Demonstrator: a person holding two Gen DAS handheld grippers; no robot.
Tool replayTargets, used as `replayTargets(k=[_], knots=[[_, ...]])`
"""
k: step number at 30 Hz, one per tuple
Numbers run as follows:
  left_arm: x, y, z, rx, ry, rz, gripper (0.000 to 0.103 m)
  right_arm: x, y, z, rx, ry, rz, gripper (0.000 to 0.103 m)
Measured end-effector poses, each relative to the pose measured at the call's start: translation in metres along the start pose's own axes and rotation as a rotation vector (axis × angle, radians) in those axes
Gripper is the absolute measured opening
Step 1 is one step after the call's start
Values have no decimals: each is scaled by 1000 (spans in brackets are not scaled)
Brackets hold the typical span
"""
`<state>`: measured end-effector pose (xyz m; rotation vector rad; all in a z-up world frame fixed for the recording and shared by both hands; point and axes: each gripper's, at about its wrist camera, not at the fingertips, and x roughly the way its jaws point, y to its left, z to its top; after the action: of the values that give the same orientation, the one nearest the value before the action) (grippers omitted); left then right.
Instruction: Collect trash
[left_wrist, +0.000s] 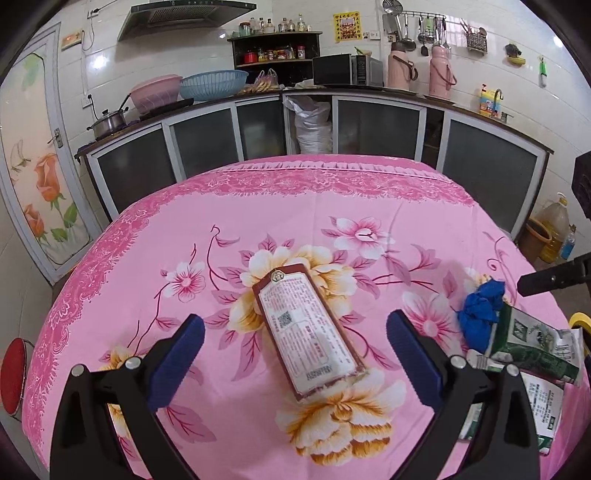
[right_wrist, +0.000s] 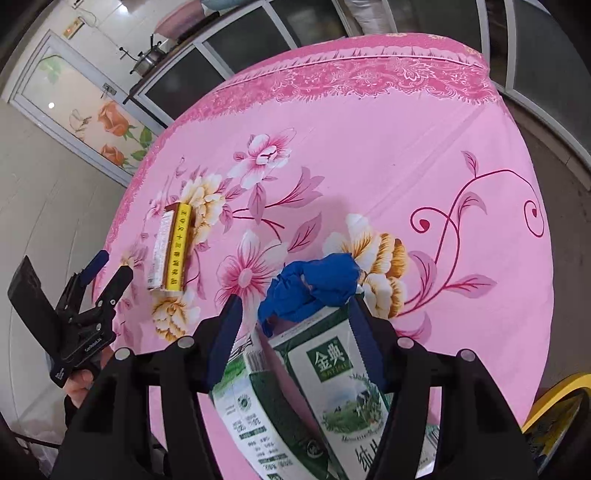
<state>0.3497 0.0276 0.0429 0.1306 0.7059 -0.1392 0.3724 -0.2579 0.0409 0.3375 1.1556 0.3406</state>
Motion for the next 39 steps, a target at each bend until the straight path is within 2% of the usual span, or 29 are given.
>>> replayTargets(k=[4,11,14,15,17,19,21,24,26,28,34,39], knots=[[18,8,1,-32,51,-6,95,18,-2,8,20,25,-13,57],[50,6,12,-31,118,12,95,38,2,18,11,56,-32,57],[65,1,14,-17,149,17,95,43,3,22,5,63,-53,52],[68,0,14,-16,150,22,92,44,4,23,-2,68,-61,46],[75,-1,13,-24,165,4,76,48,4,24,-5,80,-74,40],[82,-1,12,-35,187,-5,66,50,4,24,-14,88,-80,33],[88,-1,10,-38,199,5,62,51,5,24,-21,89,-89,24],[88,-2,10,-32,187,8,56,52,7,24,-22,87,-93,12],[84,-4,11,-29,176,-3,42,49,9,24,-28,79,-100,6],[77,-2,14,-40,167,-26,38,44,12,23,-39,65,-92,3],[46,9,21,-85,114,-88,36,14,22,18,-44,-2,-39,3],[14,20,21,-121,66,-108,36,-13,33,13,-61,-51,-19,3]])
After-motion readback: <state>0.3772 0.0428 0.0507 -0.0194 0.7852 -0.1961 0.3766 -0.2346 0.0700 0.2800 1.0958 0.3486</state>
